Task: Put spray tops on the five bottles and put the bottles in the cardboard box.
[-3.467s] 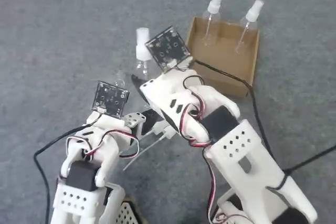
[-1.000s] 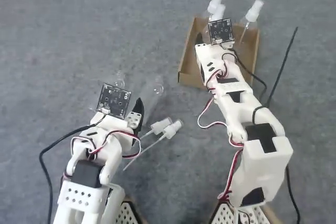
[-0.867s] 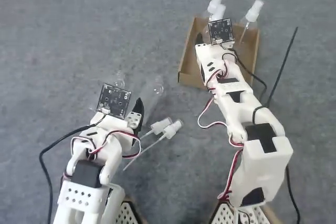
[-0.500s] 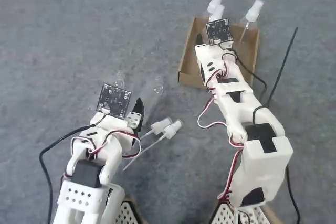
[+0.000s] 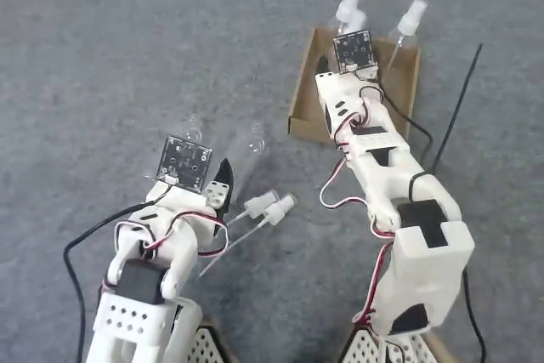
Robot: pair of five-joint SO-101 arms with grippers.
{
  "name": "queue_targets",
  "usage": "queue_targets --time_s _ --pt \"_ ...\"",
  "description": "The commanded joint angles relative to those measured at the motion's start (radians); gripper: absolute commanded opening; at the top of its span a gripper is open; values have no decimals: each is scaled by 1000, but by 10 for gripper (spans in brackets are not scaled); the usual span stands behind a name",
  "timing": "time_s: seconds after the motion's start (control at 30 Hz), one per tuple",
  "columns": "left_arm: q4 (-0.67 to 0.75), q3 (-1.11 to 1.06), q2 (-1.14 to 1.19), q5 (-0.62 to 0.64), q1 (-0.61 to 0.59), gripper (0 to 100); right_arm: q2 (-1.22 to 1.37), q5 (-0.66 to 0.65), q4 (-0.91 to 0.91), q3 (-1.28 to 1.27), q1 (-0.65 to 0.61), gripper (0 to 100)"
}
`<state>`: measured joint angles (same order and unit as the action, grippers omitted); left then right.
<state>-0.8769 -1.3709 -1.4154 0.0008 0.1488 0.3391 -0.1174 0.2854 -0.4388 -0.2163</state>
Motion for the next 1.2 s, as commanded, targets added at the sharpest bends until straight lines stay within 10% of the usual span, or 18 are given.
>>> queue_targets --time_s 0.0,0.73,1.17 --pt "32 5 -21 -3 -2 70 -15 -18 -8 17 5 297" --pt "32 -5 -21 -3 -3 70 -374 -17 -305 32 -44 297" --pt "25 2 -15 -3 -5 70 -731 -17 -943 71 -157 296"
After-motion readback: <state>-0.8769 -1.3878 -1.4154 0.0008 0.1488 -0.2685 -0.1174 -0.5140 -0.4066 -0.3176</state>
